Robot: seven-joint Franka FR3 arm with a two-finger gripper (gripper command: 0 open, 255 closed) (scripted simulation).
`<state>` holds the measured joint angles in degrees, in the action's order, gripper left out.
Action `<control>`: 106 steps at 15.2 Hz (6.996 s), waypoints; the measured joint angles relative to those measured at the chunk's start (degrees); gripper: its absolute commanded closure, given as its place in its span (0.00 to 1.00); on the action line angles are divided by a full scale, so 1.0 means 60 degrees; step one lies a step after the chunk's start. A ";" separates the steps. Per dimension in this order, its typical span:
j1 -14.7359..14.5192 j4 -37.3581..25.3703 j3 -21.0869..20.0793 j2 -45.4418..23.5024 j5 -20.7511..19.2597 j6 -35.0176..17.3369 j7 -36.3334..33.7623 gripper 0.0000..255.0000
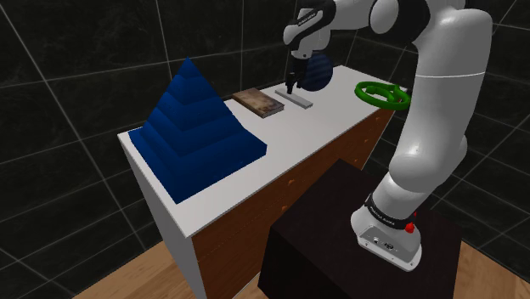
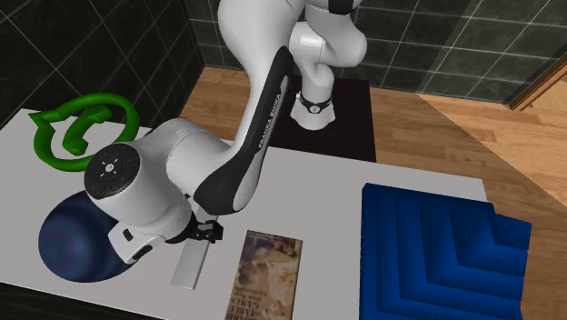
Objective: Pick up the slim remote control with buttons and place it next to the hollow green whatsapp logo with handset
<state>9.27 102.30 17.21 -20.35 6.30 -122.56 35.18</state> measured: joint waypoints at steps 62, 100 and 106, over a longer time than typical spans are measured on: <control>0.2027 0.0866 0.1557 0.1884 -0.0335 0.0982 0.3452 1.00; 0.2932 0.1665 0.1888 0.0905 0.0404 -0.0634 0.5149 0.00; 0.2826 0.1445 0.1986 0.1410 0.0079 0.0026 0.4933 0.00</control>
<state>26.23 110.97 29.13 -11.89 6.77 -122.41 64.78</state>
